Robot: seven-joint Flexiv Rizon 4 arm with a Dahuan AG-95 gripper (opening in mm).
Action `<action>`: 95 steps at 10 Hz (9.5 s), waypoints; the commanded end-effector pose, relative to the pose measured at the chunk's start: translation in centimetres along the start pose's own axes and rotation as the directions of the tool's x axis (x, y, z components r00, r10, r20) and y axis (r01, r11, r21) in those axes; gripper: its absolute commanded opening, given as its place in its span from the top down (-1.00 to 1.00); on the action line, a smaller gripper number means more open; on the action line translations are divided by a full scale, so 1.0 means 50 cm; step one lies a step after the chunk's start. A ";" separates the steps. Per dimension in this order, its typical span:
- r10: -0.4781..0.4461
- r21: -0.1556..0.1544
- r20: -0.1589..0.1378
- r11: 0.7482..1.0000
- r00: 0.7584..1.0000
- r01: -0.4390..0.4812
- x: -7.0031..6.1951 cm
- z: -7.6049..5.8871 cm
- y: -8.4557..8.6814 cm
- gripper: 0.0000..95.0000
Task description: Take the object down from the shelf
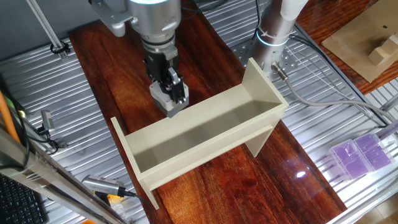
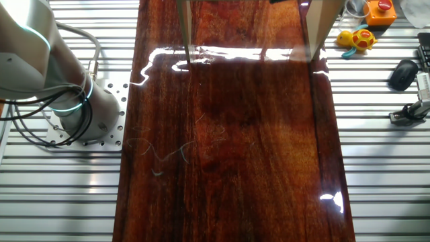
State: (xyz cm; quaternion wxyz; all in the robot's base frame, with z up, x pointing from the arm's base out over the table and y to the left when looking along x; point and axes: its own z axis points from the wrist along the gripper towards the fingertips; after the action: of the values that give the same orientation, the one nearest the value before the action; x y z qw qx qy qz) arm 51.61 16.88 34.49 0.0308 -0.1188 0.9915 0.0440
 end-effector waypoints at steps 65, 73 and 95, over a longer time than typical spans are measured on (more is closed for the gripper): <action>0.123 0.058 0.039 0.990 0.992 -0.126 0.076 0.476 -0.464 1.00; 0.167 0.038 0.082 0.985 0.982 -0.171 0.079 0.511 -0.479 1.00; 0.160 0.053 0.033 0.985 0.987 -0.161 0.076 0.542 -0.482 0.60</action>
State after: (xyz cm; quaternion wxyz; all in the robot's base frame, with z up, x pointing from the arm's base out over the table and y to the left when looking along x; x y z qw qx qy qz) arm 55.05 -4.76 5.36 0.0446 -0.0366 0.9981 0.0210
